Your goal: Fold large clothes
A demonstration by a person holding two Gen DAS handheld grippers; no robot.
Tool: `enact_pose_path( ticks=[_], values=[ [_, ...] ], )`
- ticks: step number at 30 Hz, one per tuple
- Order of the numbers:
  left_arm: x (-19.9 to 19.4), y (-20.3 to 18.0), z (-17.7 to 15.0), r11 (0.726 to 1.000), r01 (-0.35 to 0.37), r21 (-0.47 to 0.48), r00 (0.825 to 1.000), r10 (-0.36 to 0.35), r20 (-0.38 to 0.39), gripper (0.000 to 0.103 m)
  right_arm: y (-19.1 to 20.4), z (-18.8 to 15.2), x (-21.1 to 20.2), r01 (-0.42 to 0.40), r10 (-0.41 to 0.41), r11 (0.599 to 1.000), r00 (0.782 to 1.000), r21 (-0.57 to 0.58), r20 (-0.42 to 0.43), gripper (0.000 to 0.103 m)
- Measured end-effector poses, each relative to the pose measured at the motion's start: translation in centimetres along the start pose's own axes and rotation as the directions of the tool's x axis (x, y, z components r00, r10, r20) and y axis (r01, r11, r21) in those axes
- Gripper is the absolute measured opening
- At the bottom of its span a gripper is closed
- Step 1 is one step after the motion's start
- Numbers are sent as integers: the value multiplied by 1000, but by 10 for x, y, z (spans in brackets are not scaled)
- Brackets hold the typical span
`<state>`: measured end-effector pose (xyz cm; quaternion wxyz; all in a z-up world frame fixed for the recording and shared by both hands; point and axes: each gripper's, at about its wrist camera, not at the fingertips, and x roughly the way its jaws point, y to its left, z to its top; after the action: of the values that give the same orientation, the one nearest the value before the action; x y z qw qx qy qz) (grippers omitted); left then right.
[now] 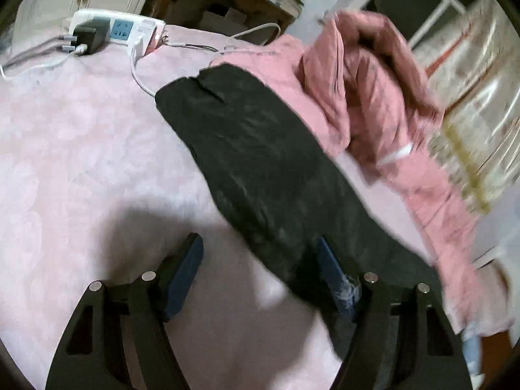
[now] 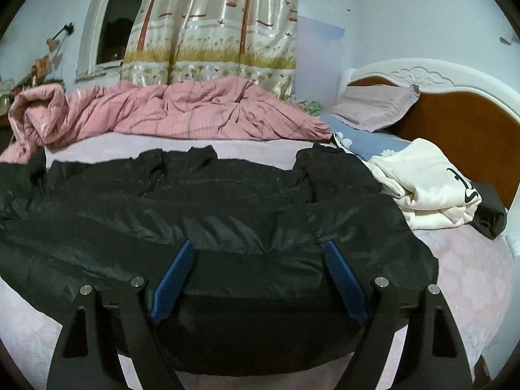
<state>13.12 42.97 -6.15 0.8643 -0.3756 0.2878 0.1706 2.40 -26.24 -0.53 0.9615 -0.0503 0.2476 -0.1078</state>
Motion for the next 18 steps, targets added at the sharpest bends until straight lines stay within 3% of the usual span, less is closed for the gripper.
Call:
enact_pose_path(
  ticks=[2, 3, 6, 8, 9, 11, 13, 16, 18],
  values=[
    [2, -5, 2, 1000, 13, 21, 1000, -13, 6, 64, 3, -1, 4, -19, 19, 1000, 1000, -3, -16, 84],
    [7, -9, 1, 999, 18, 44, 1000, -18, -5, 46, 3, 0, 6, -33, 33, 999, 999, 6, -27, 84],
    [20, -20, 3, 995, 34, 98, 999, -30, -45, 5, 0, -3, 13, -42, 44, 999, 997, 34, -57, 85],
    [12, -33, 4, 987, 33, 160, 999, -32, -9, 3, 0, -4, 14, -39, 41, 998, 998, 40, -57, 85],
    [1, -41, 2, 980, 8, 201, 999, -17, 46, 2, 1, -5, 14, -33, 35, 999, 998, 39, -55, 85],
    [-35, -58, -8, 961, 2, 277, 979, -58, 194, 2, 4, -6, 16, -6, 8, 999, 998, 36, -59, 85],
    [-66, -78, -15, 953, 26, 303, 956, -112, 271, 2, 7, -7, 22, 27, -23, 998, 997, 51, -76, 85],
    [-120, -116, -29, 953, 146, 264, 932, -222, 286, 2, 10, -5, 25, 55, -50, 997, 995, 58, -87, 85],
    [-152, -153, -52, 925, 229, 303, 904, -318, 285, 2, 11, -5, 23, 60, -55, 997, 995, 55, -84, 85]
  ],
)
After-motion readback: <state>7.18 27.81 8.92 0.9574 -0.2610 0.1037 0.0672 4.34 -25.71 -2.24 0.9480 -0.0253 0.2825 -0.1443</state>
